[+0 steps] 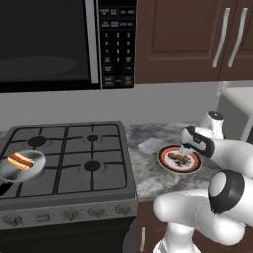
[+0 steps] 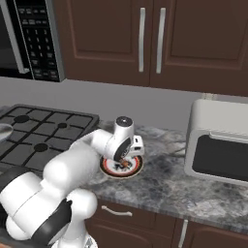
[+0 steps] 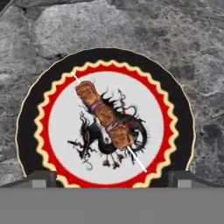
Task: Place the cold items (lime and eggplant) from the fridge in one tupperware on the dining counter. Place the warm items (hot dog and kebab skewer) in the stove area in another tupperware.
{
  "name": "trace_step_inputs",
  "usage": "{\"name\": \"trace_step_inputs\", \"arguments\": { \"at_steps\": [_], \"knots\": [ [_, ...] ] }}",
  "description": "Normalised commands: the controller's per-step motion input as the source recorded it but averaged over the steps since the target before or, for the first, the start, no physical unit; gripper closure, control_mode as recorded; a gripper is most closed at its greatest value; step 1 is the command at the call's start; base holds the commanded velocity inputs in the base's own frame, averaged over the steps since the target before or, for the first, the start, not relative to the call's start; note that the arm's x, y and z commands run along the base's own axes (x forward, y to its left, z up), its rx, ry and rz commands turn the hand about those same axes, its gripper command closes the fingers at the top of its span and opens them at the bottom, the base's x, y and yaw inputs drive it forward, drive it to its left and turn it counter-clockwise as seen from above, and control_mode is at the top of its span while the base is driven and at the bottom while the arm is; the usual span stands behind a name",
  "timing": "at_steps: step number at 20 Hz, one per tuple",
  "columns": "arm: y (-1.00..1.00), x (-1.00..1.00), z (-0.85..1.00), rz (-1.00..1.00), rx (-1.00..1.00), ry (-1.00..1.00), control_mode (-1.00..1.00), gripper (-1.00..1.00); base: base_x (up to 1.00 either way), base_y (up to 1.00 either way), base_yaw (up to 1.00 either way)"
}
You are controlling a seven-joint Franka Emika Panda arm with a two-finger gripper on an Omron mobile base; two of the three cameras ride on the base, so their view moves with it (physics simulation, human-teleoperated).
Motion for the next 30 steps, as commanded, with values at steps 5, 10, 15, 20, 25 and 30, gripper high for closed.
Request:
{"name": "trace_step_inputs", "arguments": {
  "at_steps": [5,10,15,20,25,30],
  "knots": [
    [0.0,0.44,-0.47,0.24,-0.04,0.0,-1.0,-1.0,0.0,0.0,0.0],
    [0.0,0.52,-0.44,0.2,-0.01,0.0,-1.0,-1.0,0.0,0.0,0.0],
    [0.0,0.07,-0.64,0.09,-0.06,0.03,-1.0,-1.0,0.0,0.0,0.0],
    [0.08,0.14,-0.75,0.03,-0.1,0.1,-1.0,1.0,0.0,0.0,0.0],
    [0.08,-0.72,-0.68,0.0,-0.02,0.06,-1.0,1.0,0.0,0.0,0.0],
    [0.19,-0.95,-0.38,0.0,0.0,0.08,-1.0,1.0,0.0,0.0,0.0]
  ]
}}
